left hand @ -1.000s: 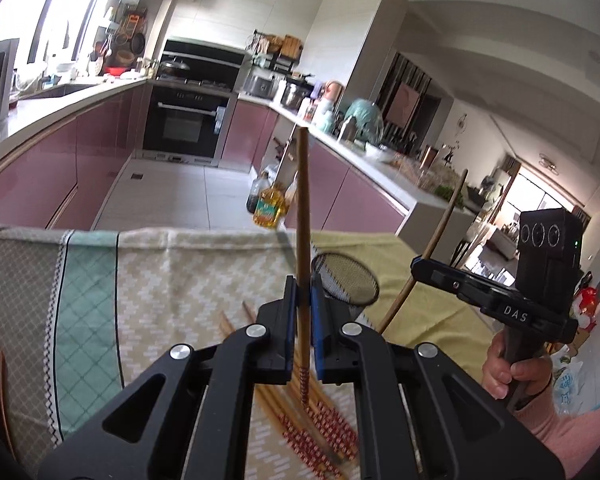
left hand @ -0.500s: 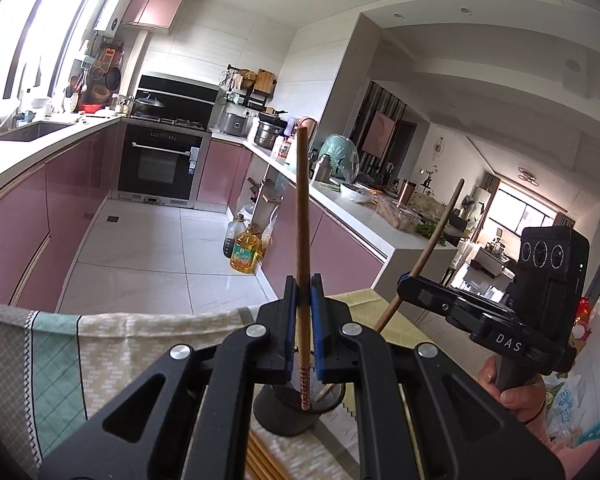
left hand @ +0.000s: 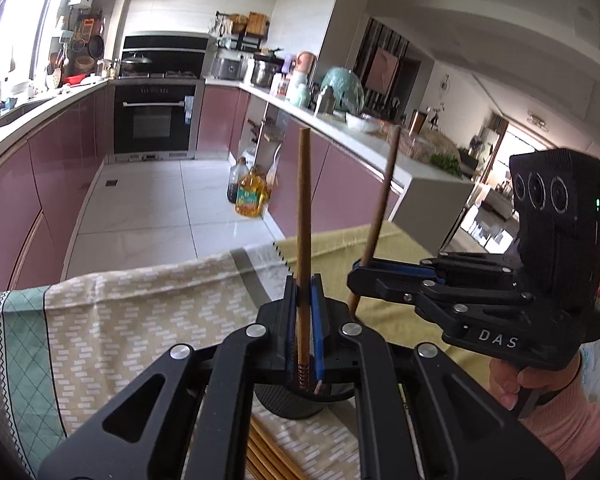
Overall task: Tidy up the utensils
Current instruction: 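Lift both held chopsticks upright and carry them over the black mesh cup, then lower the chopsticks into the mesh cup and open both tools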
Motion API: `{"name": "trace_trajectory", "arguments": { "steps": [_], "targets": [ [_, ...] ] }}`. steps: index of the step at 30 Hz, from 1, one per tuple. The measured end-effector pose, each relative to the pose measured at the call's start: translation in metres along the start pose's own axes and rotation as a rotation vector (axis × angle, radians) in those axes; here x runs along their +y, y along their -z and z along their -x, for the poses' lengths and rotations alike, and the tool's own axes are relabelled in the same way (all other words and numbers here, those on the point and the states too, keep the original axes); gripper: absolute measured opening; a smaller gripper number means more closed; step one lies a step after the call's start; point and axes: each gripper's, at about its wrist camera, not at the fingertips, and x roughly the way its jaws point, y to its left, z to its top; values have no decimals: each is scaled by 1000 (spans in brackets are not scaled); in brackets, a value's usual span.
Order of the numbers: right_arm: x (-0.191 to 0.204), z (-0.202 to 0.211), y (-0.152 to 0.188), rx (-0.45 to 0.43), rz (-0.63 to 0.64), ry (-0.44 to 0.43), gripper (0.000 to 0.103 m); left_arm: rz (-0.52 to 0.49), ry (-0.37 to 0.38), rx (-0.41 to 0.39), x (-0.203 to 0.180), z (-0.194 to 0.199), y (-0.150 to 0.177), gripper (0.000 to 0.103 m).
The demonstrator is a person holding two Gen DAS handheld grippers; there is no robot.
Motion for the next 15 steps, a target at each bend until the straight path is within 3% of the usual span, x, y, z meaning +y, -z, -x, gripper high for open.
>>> {"name": "trace_trajectory", "arguments": {
  "steps": [11,13,15],
  "targets": [
    [-11,-28,-6,45,-51,20,9,6,-26,48,13,-40,3,9],
    [-14,-28,-6,38,-64,18,11,14,-34,47,13,-43,3,19],
    [-17,-26,-6,25,-77,24,21,17,-51,33,14,-40,5,24]
  ]
}}
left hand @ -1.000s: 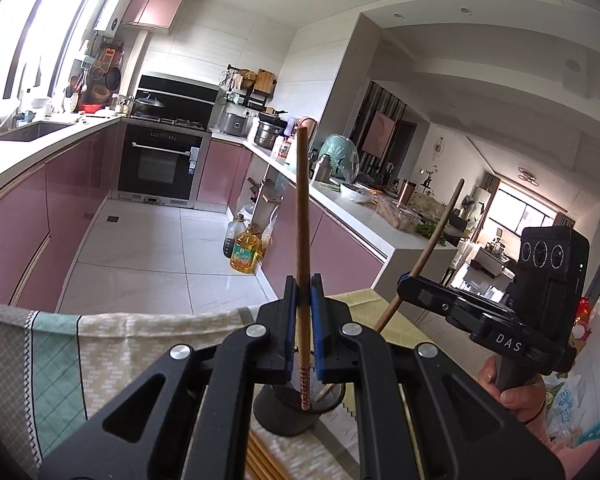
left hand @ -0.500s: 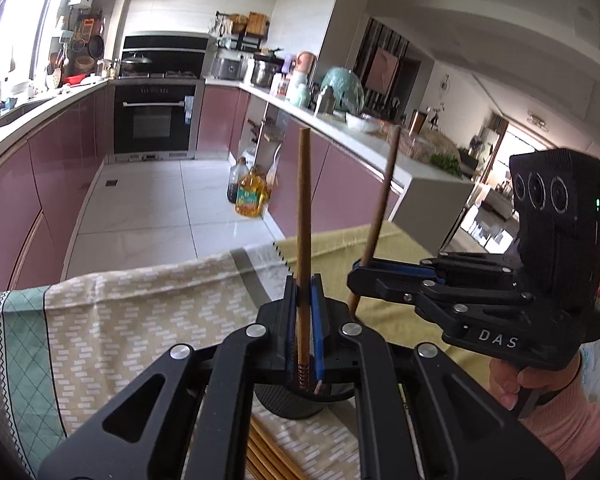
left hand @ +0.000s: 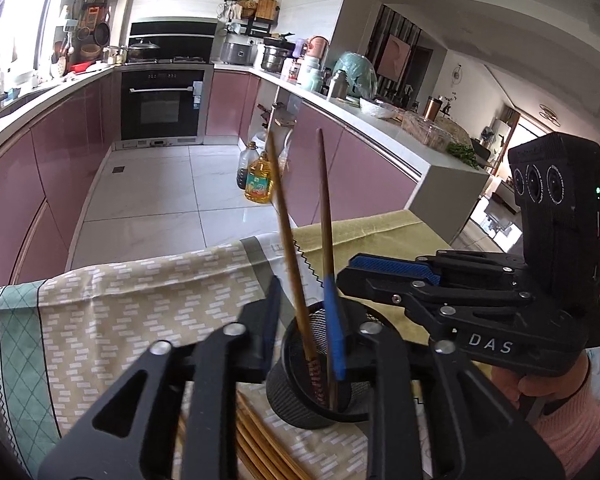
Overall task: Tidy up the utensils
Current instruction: 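Lower the chopsticks into the mesh cup and open both tools, then move both open tools back down to the chopsticks on the cloth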
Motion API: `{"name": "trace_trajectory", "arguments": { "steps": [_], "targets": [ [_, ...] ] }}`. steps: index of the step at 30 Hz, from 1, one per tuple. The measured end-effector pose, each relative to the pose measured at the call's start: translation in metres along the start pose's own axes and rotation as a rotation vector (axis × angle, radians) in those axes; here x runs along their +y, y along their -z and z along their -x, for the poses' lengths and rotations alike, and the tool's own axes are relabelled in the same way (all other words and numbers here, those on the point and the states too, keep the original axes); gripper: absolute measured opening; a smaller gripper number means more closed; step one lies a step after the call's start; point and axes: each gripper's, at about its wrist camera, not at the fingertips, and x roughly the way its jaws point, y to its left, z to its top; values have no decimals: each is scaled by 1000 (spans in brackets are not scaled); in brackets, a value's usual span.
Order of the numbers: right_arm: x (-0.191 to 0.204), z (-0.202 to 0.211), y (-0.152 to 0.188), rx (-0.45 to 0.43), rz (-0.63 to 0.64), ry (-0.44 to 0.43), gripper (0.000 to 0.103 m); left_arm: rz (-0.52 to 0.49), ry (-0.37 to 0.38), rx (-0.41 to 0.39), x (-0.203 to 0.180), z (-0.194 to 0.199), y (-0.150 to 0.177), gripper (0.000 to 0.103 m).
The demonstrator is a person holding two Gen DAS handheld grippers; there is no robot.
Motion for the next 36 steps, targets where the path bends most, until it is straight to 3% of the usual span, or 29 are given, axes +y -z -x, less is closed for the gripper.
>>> {"name": "trace_trajectory", "arguments": {
  "steps": [7,9,14,19,24,30,36],
  "targets": [
    [4,23,14,-69,-3,-18,29,10,-32,-66,11,30,14,32],
    [9,32,20,-89,12,-27,36,10,-49,-84,12,43,21,36],
    [29,55,43,-113,74,-86,39,1,-96,-105,20,73,46,44],
    [45,55,71,-58,106,-132,40,11,-142,-56,34,89,76,47],
    [55,26,100,53,74,-141,40,51,-160,18,45,84,107,48],
    [67,-4,125,149,74,-81,40,86,-171,119,49,63,137,49],
    [71,-14,135,172,71,-47,40,94,-177,169,51,53,154,49]
  ]
}}
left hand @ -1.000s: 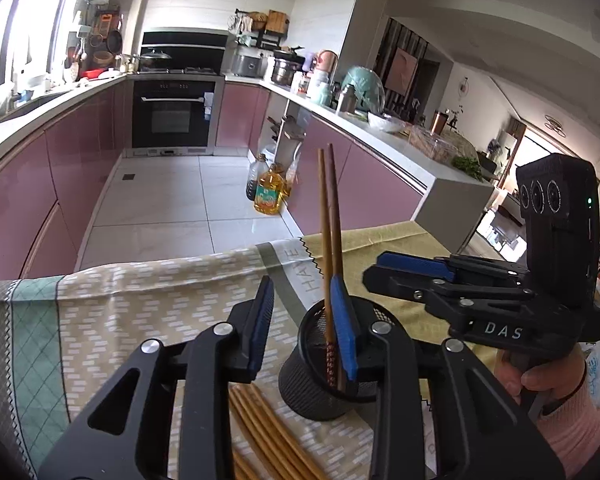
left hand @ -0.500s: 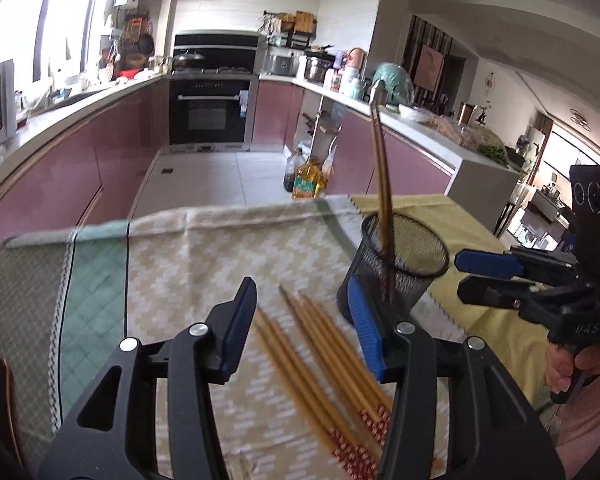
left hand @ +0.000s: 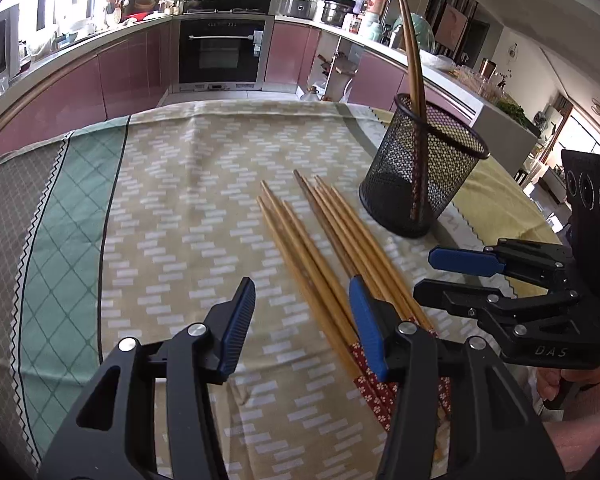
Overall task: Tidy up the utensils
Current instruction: 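Move both open tools back down to the chopsticks on the cloth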
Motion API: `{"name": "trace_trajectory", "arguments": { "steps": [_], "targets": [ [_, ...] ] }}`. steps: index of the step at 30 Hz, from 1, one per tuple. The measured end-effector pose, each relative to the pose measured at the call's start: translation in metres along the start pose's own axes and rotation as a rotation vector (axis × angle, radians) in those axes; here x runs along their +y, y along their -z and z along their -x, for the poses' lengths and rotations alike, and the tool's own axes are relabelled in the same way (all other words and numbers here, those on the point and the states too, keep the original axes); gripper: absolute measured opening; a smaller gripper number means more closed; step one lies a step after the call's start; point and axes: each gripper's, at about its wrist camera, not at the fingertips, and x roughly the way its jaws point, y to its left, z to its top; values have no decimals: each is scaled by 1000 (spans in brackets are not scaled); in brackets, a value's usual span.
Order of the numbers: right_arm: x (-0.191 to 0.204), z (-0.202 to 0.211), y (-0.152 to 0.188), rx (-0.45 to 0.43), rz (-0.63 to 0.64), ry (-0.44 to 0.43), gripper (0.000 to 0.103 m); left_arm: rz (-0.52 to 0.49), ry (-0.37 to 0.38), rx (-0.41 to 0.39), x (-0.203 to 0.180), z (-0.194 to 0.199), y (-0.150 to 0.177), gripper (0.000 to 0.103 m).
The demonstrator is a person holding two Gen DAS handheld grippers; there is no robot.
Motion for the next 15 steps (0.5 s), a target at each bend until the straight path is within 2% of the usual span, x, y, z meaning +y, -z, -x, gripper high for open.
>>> {"name": "trace_trajectory", "arguments": {
  "steps": [15],
  "targets": [
    [1,-9,4,16,-5,84,38,-28,-37,39,-4,-10,8,48]
  ]
}}
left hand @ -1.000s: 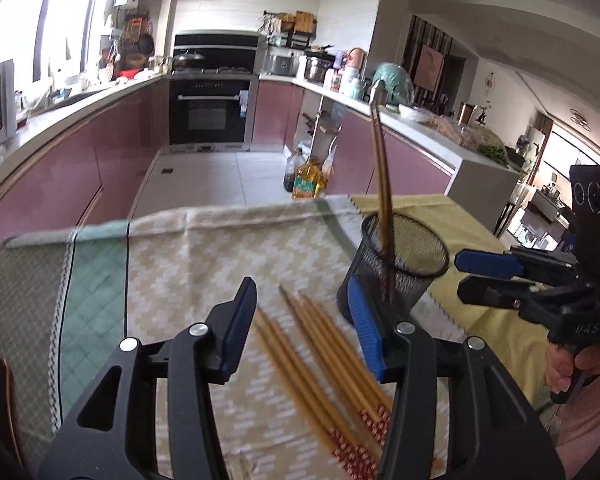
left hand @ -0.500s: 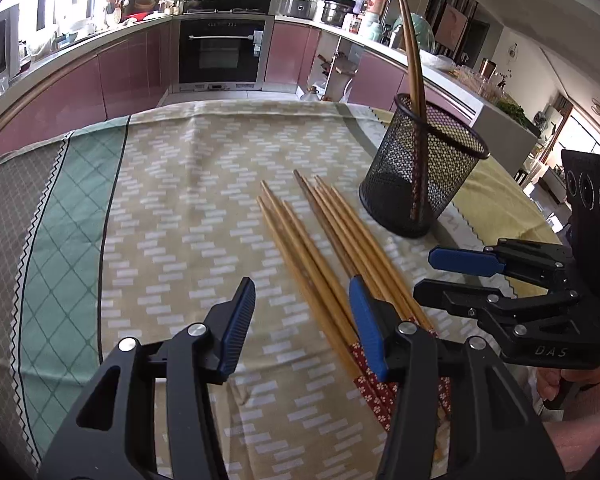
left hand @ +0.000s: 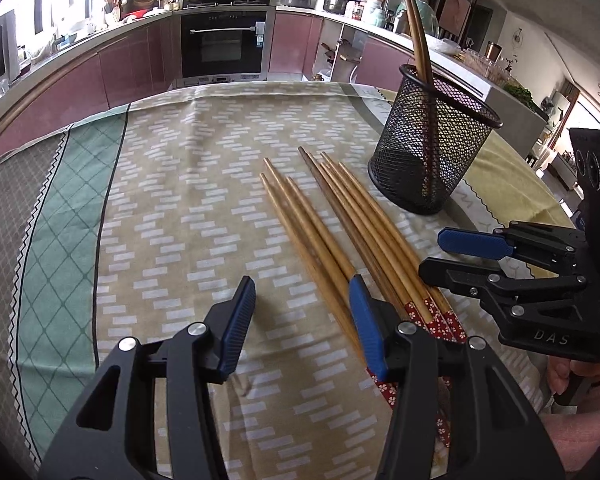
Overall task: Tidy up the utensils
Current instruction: 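Move both open tools back down to the chopsticks on the cloth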
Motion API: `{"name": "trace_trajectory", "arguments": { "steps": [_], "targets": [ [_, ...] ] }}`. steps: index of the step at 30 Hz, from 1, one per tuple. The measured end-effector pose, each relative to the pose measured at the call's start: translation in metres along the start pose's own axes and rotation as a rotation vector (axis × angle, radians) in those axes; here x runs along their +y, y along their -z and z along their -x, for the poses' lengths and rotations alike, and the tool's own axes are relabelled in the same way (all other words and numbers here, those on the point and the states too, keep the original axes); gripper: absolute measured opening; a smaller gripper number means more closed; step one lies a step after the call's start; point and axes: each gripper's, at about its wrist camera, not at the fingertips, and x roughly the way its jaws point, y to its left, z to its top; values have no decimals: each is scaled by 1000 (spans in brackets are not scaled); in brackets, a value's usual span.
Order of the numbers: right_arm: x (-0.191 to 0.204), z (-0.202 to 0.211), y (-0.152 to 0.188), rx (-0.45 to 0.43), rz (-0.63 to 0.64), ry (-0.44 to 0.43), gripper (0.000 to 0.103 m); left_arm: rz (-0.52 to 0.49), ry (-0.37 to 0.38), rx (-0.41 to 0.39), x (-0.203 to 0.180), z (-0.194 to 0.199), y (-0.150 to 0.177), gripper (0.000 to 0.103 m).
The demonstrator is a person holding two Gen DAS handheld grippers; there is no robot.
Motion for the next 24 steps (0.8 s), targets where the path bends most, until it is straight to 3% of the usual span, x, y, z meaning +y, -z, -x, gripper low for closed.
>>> {"name": "trace_trajectory", "arguments": {
  "steps": [24],
  "targets": [
    [9,-9,-6,15,30,57,32,-25,-7,19,6,-1,0,39]
  ]
}}
